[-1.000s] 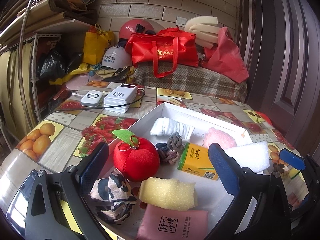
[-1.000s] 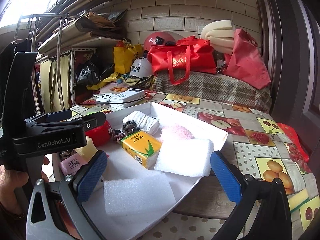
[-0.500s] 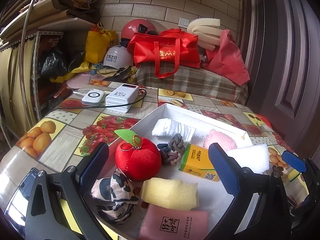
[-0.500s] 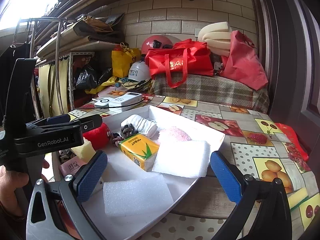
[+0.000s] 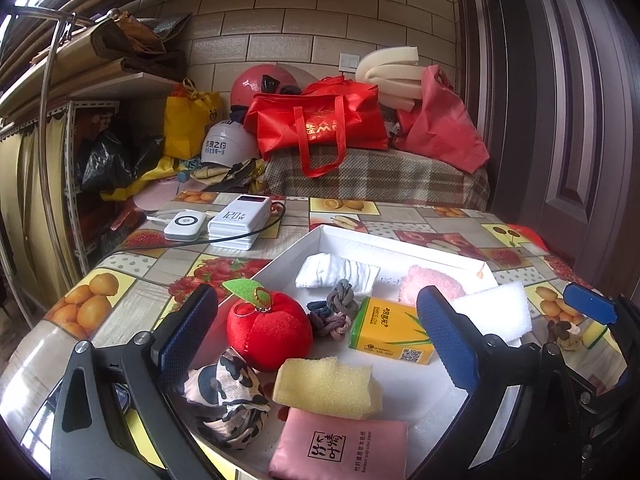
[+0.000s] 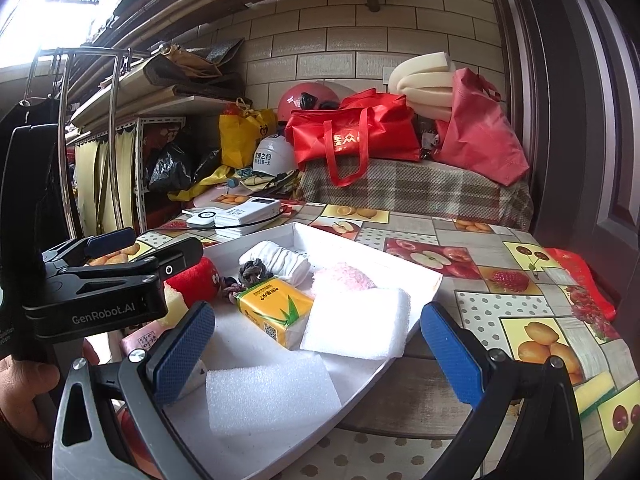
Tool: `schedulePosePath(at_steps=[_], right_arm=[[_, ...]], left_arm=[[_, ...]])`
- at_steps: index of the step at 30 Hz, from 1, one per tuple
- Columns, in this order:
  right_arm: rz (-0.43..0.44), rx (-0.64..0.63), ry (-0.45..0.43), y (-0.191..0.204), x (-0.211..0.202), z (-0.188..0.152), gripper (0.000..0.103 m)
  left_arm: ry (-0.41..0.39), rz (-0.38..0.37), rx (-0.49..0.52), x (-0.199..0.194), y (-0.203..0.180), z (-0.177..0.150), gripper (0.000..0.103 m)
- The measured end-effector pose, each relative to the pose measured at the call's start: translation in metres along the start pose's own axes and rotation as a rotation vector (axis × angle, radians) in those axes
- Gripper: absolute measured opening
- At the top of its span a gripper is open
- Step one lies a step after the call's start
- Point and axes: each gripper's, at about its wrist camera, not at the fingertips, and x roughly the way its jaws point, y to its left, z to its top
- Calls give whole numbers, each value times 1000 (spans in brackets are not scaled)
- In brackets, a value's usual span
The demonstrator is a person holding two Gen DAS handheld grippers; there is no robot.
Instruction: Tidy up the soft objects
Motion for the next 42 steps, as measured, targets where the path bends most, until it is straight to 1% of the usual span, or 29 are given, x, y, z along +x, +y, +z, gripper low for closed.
schedulePosePath(at_steps=[20, 24, 26, 30, 33, 36, 37, 39, 42], right_arm=[[0, 4, -6, 0, -1, 0, 103], [-7, -1, -26, 1, -6, -1, 103], [-31, -9, -15, 3, -9, -2, 103], [-63, -3, 39, -4, -15, -7, 103], [-82, 18, 81, -21, -27, -16, 103], [-109, 63, 85, -54, -50, -25, 103], [-134, 80, 78, -69, -59, -29, 103], [-203, 125, 92, -102, -73, -36, 103], [-310, 183, 129, -153, -84, -43, 103]], left_arm=[[-9, -15, 11, -2, -4, 0, 101], [-15, -23, 12, -3, -5, -1, 101], [-16, -32, 16, -5, -7, -2, 101], [-11, -72, 50, -12, -22, -7, 101], [-18, -106, 105, -21, -42, -10, 101], [6, -163, 138, -27, -63, -15, 101], [25, -190, 141, -28, -70, -17, 101], [73, -245, 156, -27, -88, -21, 101], [131, -299, 192, -25, -120, -28, 101]])
